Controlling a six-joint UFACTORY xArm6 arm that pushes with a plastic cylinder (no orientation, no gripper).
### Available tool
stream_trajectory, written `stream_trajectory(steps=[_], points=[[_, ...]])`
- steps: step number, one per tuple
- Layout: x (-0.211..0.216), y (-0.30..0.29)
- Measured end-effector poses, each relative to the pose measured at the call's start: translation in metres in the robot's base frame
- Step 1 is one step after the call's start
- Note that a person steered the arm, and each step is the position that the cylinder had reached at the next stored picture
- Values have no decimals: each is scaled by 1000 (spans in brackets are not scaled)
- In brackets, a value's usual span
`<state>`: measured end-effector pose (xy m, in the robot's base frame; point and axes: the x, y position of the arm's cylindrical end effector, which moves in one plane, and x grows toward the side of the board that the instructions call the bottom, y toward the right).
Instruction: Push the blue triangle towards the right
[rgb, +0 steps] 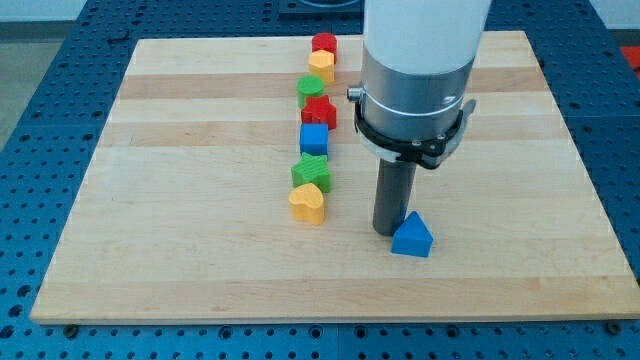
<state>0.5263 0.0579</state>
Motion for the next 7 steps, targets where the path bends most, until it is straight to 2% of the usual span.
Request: stream_trajectory(steps=[2, 3, 4, 7], points=[[-4, -48], [11, -70], [37, -60], [35, 65]])
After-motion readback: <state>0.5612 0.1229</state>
